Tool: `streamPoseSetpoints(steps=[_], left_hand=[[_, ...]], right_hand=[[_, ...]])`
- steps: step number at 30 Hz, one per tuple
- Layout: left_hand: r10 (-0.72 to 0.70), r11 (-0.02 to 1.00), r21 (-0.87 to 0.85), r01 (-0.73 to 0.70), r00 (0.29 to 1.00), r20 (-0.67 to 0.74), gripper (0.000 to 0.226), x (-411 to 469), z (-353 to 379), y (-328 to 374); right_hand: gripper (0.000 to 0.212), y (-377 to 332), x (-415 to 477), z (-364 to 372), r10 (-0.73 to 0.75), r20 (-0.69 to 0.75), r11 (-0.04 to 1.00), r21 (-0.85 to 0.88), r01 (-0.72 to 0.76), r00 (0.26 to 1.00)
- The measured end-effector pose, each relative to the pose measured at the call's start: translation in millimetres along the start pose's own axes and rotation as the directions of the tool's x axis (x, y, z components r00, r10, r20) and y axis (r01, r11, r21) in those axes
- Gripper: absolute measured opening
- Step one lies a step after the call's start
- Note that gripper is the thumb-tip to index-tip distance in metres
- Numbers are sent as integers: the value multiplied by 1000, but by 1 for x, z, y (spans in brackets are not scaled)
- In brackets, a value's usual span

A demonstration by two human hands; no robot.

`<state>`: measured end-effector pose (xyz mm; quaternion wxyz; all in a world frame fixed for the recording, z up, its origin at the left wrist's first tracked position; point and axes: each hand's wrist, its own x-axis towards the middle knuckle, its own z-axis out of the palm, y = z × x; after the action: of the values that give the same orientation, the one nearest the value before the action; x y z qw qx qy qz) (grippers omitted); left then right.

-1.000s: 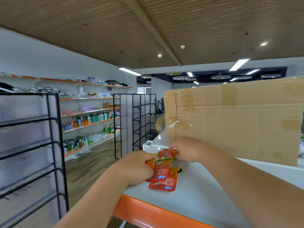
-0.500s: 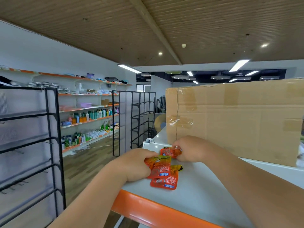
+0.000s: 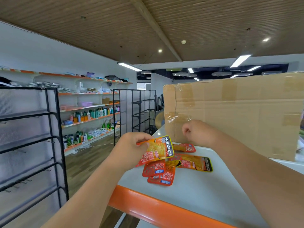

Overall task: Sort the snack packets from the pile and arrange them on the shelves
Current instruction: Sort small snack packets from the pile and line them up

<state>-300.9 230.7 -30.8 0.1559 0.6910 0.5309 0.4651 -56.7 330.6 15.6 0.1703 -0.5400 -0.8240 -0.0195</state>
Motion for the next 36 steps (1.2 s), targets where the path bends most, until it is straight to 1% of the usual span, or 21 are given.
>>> streamPoseSetpoints(steps=[1, 2, 3, 4, 5, 6, 7, 9, 11, 13, 16, 19, 20, 23, 26, 28, 29, 30, 33, 36], left_hand=[[-30, 999, -14, 31, 999, 32, 32, -1, 1, 0], [-48, 998, 32, 45, 996, 73, 29, 0, 2, -1], [-54, 987, 157, 34, 991, 123, 25, 0, 3, -3], [-61, 951, 310, 5, 984, 169, 24, 1, 4, -4], [-65, 909, 417, -24, 978, 199, 25, 1, 5, -5], [-70, 888, 458, -39, 973, 219, 26, 2, 6, -5], [-65, 889, 456, -50, 970, 233, 26, 2, 6, -5], [-58, 908, 416, -52, 967, 248, 26, 1, 7, -4], [-90, 920, 391, -36, 950, 298, 33, 1, 8, -5], [-103, 931, 364, -37, 928, 359, 44, -1, 9, -4], [-58, 917, 384, -112, 912, 405, 50, -4, 10, -1], [-9, 895, 410, -175, 912, 409, 59, -3, 10, -1], [-5, 902, 396, -170, 915, 404, 61, -2, 10, -2], [-11, 959, 266, -94, 929, 369, 65, -2, 12, -3], [19, 973, 214, -91, 948, 318, 57, -4, 11, -1], [51, 962, 246, -118, 963, 264, 38, -5, 10, -1], [44, 951, 287, -114, 970, 239, 29, -5, 9, -2], [10, 936, 340, -90, 973, 229, 28, -6, 8, -2], [-145, 885, 465, 3, 952, 271, 41, -6, 5, -1], [-183, 883, 469, 26, 938, 294, 42, -5, 5, 2]], right_hand=[[30, 2, 0, -1, 7, 32, 1000, 10, -8, 999], [28, 2, 0, -2, 15, 72, 1000, 6, -15, 997], [26, 2, -1, -3, 21, 122, 1000, -5, -21, 992], [21, 2, -3, -4, 30, 187, 1000, -15, -28, 982], [16, 1, -5, -6, 41, 267, 999, -14, -39, 963], [13, 0, -8, -7, 50, 354, 999, -3, -53, 934], [16, -2, -11, -9, 60, 438, 997, 9, -71, 897], [32, -5, -17, -14, 96, 561, 994, -10, -109, 823], [53, -8, -21, -17, 120, 617, 993, -58, -107, 778], [65, -13, -23, -17, 125, 623, 991, -112, -69, 772], [73, -21, -26, -15, 145, 614, 980, -198, -26, 776], [68, -29, -30, -16, 178, 609, 969, -246, -30, 773], [64, -30, -31, -17, 193, 606, 965, -258, -40, 772], [61, -31, -32, -16, 237, 595, 955, -286, -73, 768], [59, -30, -32, -15, 245, 590, 955, -285, -85, 769], [60, -30, -32, -15, 241, 587, 955, -283, -83, 773], [60, -30, -33, -16, 239, 586, 956, -283, -81, 774], [61, -31, -33, -16, 237, 584, 956, -284, -77, 776], [63, -31, -34, -17, 225, 576, 955, -292, -59, 786], [66, -31, -34, -18, 220, 567, 953, -297, -51, 794]])
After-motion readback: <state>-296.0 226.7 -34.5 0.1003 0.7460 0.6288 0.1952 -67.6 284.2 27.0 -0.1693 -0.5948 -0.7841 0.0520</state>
